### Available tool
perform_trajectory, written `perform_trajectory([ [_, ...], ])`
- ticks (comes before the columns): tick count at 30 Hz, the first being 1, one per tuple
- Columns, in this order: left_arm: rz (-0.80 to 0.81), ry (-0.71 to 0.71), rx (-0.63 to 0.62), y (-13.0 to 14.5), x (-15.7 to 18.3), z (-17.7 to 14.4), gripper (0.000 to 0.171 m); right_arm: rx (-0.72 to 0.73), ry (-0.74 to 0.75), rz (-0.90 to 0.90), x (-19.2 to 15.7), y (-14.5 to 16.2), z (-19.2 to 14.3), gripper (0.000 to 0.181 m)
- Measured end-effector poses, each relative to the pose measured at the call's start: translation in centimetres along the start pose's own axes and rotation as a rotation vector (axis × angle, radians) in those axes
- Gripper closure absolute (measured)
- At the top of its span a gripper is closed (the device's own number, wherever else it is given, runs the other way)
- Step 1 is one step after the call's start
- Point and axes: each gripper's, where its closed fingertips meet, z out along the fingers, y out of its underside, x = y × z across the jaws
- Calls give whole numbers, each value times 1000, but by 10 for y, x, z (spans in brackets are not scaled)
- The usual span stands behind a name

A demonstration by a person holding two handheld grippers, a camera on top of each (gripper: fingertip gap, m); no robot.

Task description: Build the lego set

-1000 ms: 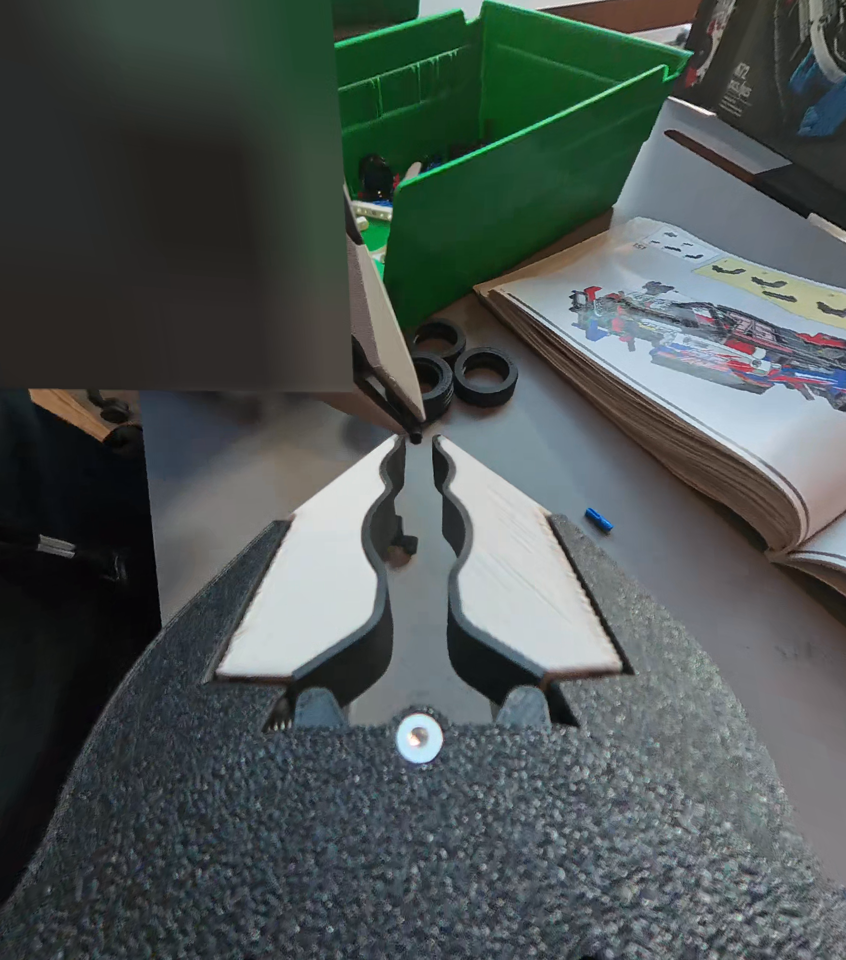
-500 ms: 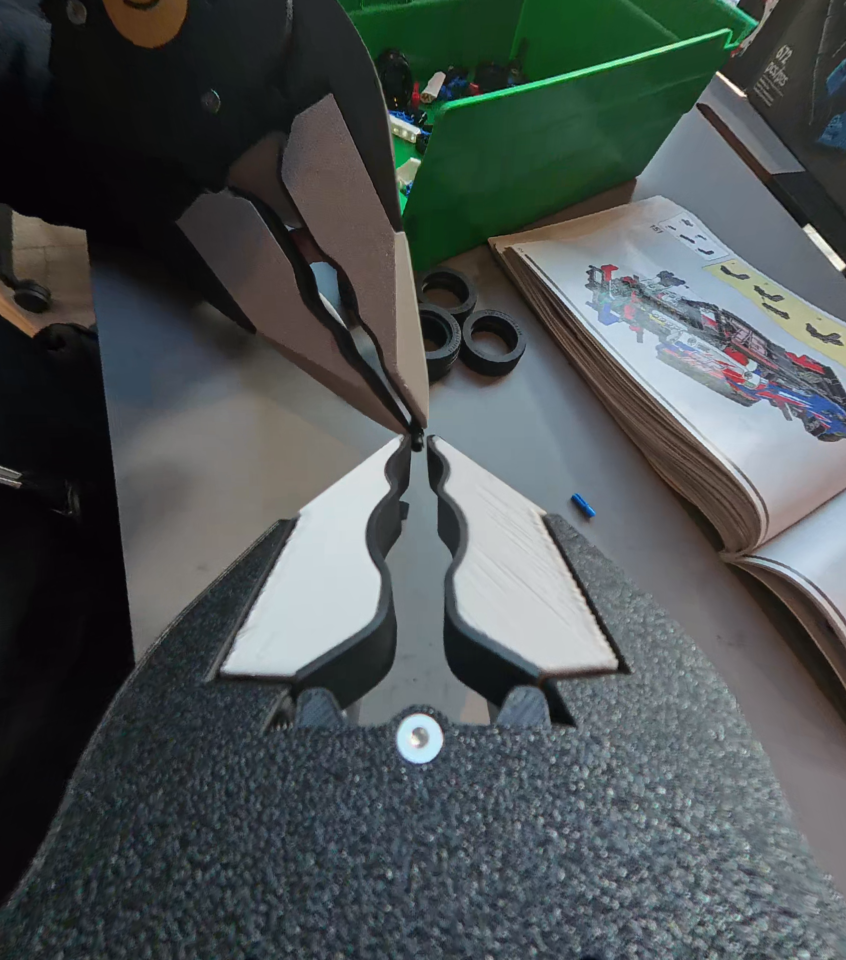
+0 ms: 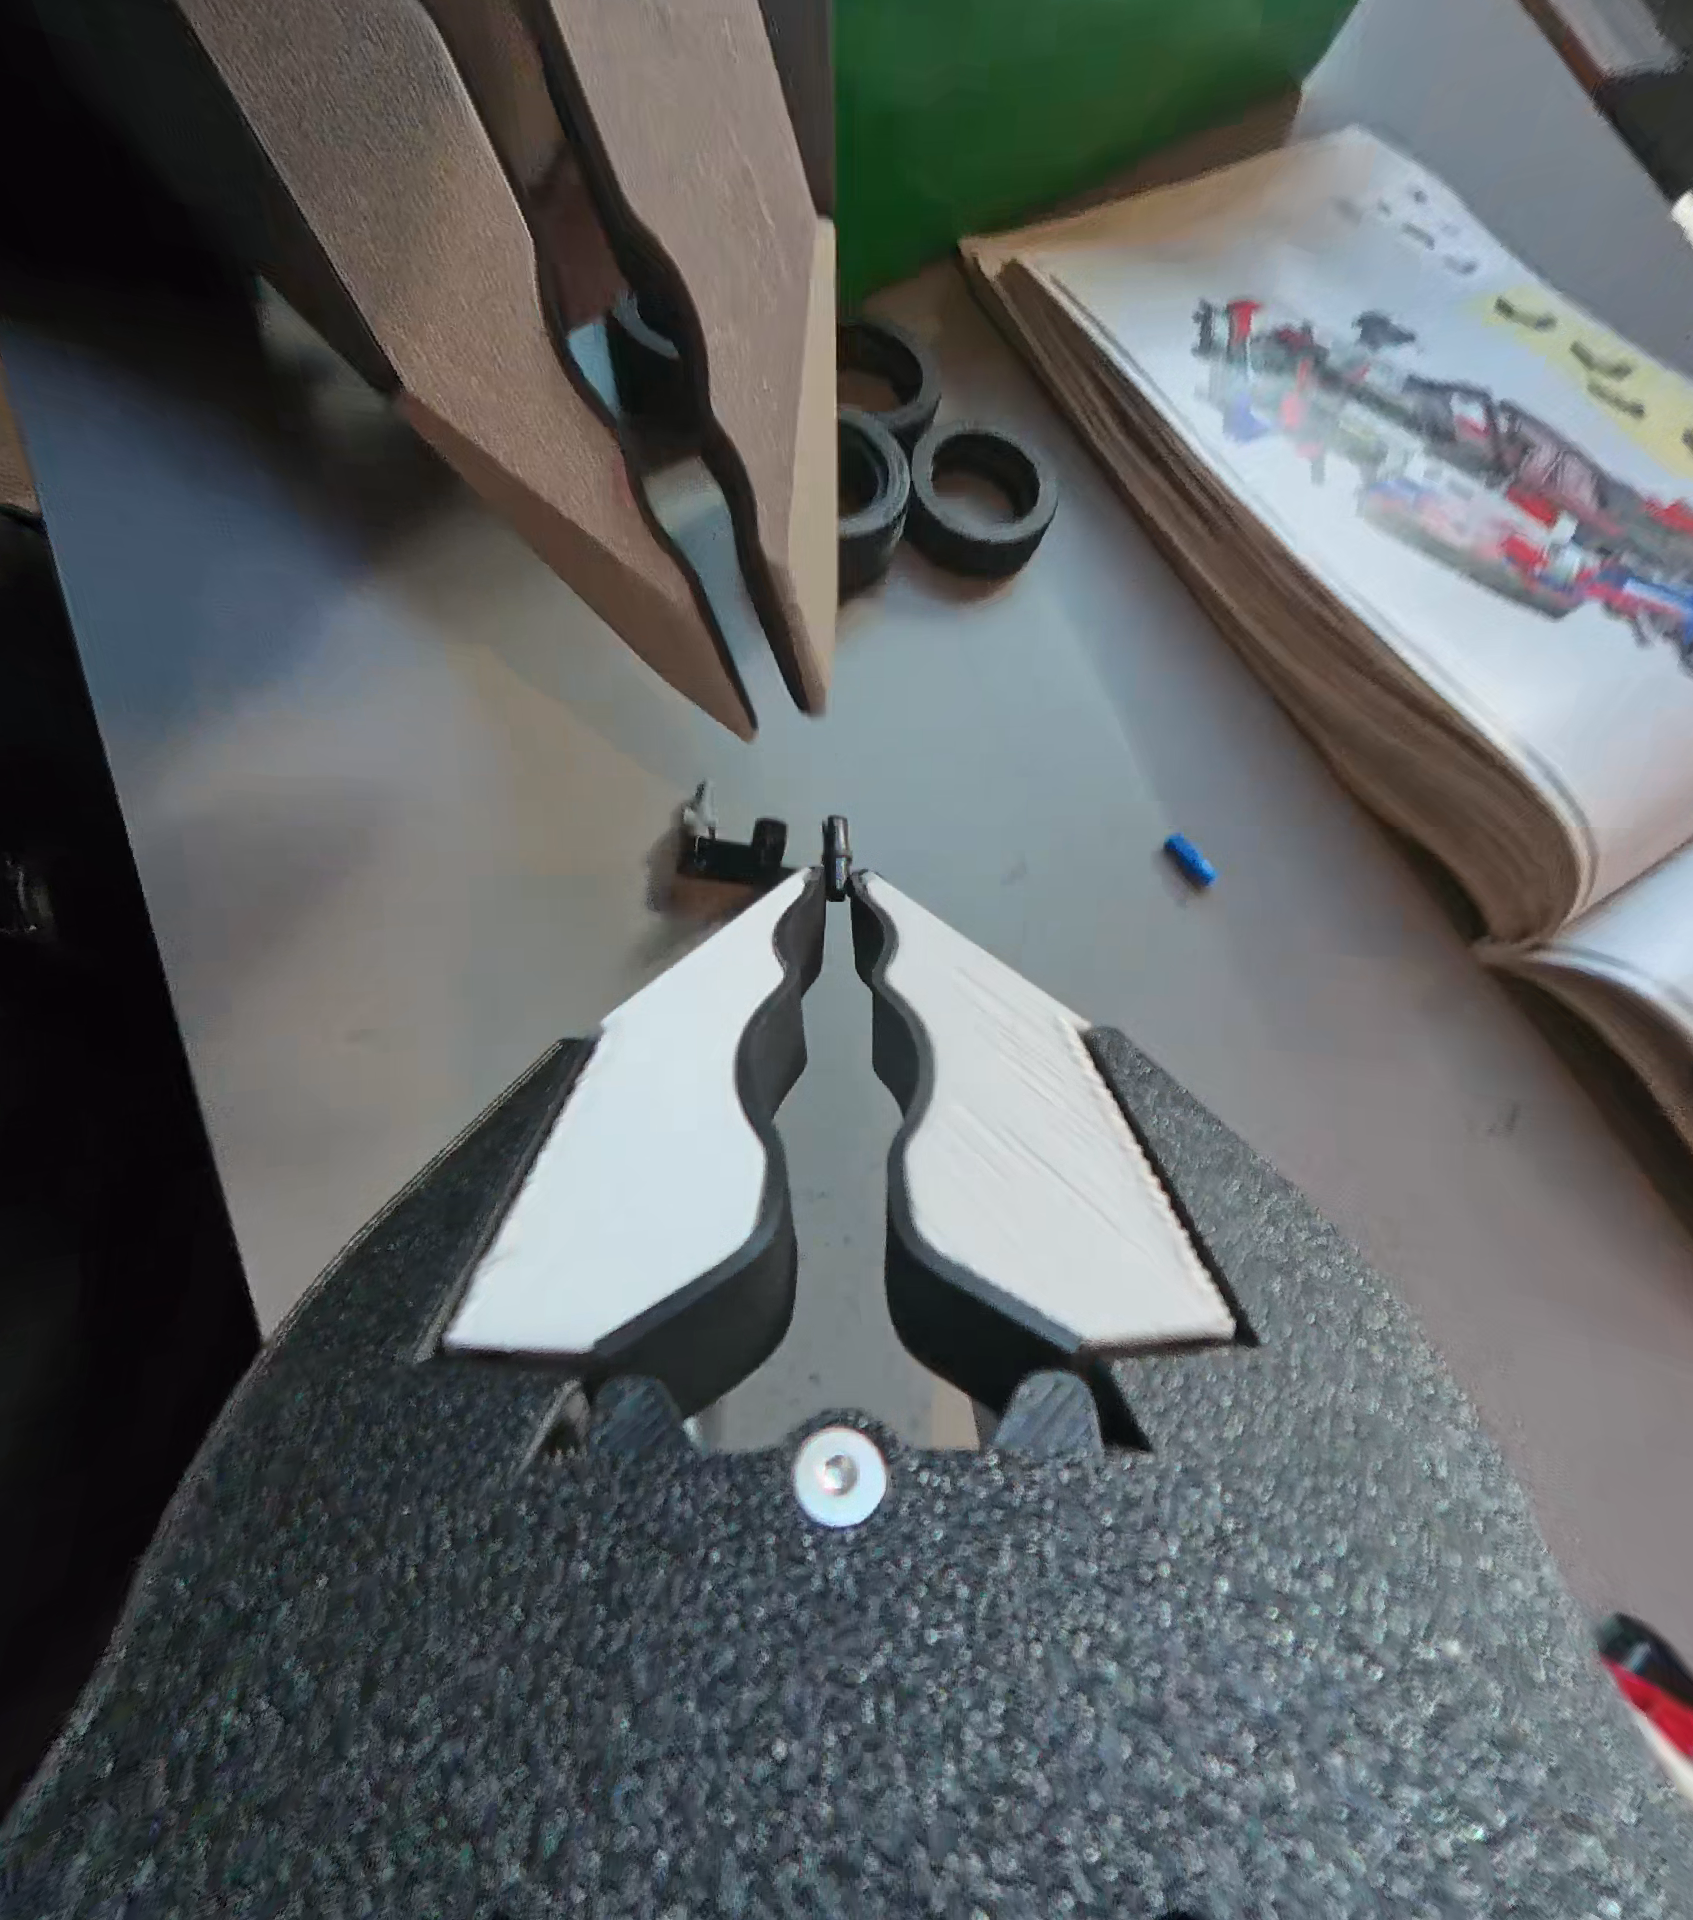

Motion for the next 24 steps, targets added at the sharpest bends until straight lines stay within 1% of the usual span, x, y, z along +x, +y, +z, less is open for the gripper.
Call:
perform_trajectory([
  [2, -64, 65, -5, 0, 6, -1, 164, -20, -34, 93, -6, 12, 0, 177],
  [5, -120, 146, -38, 3, 16, 0, 160, -36, -31, 178, -12, 25, 0, 177],
  [10, -122, 133, -165, 18, 19, 7, 156, -34, -48, 247, -21, 29, 1, 177],
  [14, -150, 136, -245, 30, 23, 13, 153, -12, -65, 249, -25, 26, 3, 177],
  [18, -186, 122, -289, 38, 21, 14, 150, -15, -57, 232, -25, 29, 4, 177],
  [21, -180, 104, -336, 46, 19, 14, 149, -12, -59, 235, -25, 31, 5, 178],
  [24, -190, 109, -349, 50, 20, 16, 147, -15, -57, 241, -25, 33, 6, 178],
])
